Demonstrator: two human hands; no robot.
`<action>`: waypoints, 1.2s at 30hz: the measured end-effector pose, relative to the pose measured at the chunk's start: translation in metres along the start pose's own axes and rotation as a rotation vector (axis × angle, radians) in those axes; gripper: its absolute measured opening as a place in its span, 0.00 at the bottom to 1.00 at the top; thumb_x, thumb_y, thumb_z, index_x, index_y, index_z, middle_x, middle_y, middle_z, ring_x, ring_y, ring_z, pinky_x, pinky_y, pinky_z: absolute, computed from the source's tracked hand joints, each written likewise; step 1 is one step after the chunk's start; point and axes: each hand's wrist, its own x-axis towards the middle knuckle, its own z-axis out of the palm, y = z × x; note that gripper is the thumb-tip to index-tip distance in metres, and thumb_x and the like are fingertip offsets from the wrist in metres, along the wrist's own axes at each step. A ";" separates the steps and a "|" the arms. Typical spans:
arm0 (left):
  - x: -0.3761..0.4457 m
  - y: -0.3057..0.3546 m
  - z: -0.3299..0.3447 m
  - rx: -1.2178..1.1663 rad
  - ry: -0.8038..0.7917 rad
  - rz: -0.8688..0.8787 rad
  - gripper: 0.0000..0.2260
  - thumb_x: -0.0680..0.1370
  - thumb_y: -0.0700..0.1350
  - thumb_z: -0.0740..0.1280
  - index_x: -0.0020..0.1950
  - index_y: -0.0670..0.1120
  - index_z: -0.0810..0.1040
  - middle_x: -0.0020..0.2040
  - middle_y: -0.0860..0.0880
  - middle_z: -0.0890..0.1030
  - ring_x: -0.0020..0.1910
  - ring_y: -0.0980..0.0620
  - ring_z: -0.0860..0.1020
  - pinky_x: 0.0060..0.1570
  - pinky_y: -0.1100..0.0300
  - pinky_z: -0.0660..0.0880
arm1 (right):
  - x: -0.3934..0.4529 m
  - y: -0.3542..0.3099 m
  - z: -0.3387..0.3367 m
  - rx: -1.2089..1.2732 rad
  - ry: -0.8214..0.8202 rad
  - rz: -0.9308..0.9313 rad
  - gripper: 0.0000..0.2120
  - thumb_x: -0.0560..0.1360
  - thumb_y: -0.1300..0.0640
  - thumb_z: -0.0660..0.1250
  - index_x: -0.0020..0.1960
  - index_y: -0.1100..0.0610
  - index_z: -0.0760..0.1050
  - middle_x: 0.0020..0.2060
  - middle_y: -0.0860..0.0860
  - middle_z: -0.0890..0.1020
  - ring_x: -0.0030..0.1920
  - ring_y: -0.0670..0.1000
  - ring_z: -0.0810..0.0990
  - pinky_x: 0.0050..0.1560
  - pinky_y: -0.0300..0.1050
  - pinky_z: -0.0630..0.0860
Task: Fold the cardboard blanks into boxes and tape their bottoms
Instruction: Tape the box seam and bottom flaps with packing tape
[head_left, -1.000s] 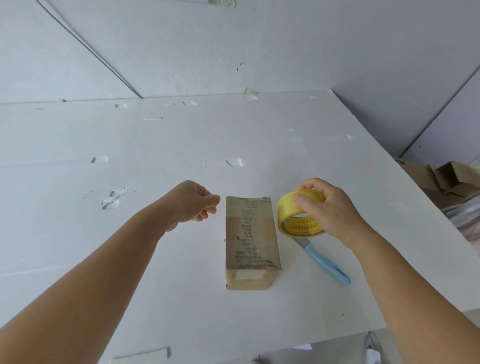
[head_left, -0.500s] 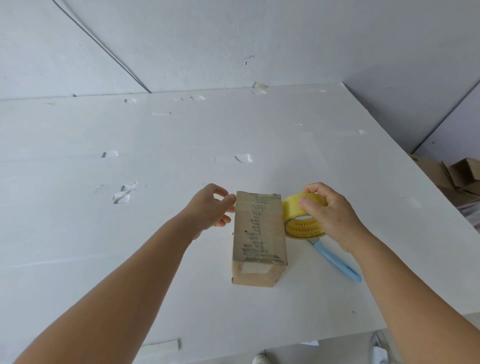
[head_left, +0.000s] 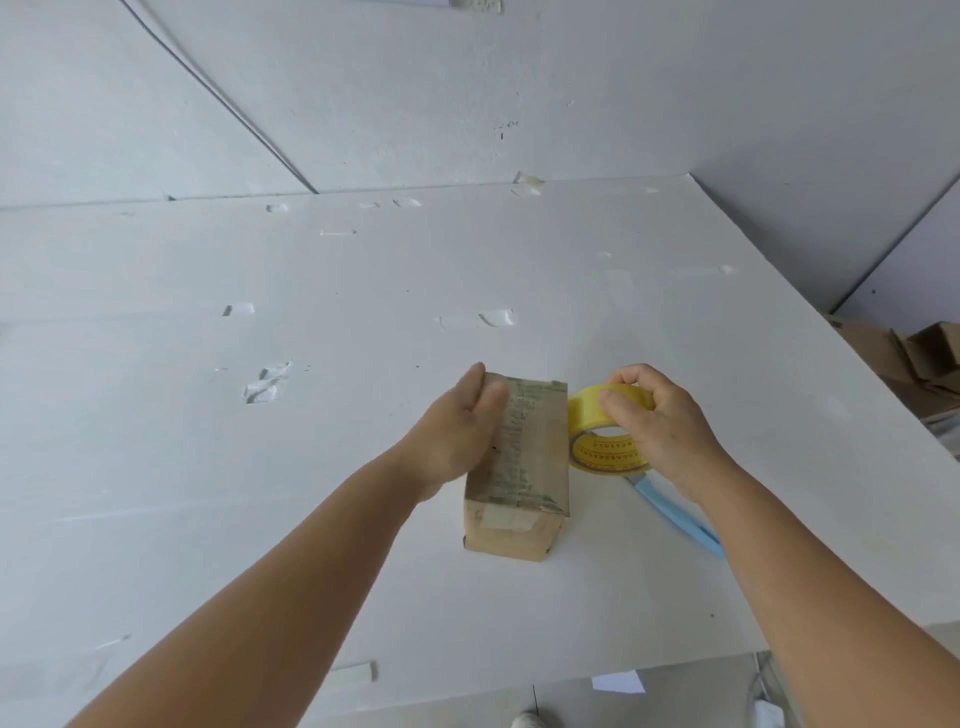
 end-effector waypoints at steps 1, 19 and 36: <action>-0.003 -0.002 0.005 -0.014 -0.044 -0.023 0.08 0.82 0.50 0.55 0.55 0.46 0.66 0.46 0.51 0.76 0.45 0.52 0.75 0.45 0.60 0.73 | 0.000 0.000 0.001 -0.005 0.002 0.001 0.10 0.65 0.42 0.63 0.45 0.43 0.74 0.49 0.51 0.77 0.47 0.50 0.75 0.42 0.43 0.69; 0.026 0.020 0.019 1.058 -0.176 0.291 0.31 0.78 0.65 0.51 0.78 0.52 0.53 0.71 0.49 0.67 0.70 0.48 0.64 0.68 0.52 0.56 | 0.010 -0.012 0.002 -0.169 -0.057 -0.154 0.07 0.79 0.47 0.58 0.48 0.44 0.74 0.52 0.52 0.74 0.50 0.48 0.73 0.45 0.32 0.65; 0.030 0.047 0.012 1.046 -0.291 -0.048 0.30 0.77 0.63 0.56 0.76 0.54 0.54 0.73 0.49 0.64 0.72 0.46 0.60 0.70 0.51 0.54 | 0.036 -0.008 -0.005 -0.647 -0.067 -0.354 0.12 0.80 0.46 0.56 0.54 0.47 0.77 0.42 0.49 0.69 0.47 0.50 0.67 0.55 0.47 0.63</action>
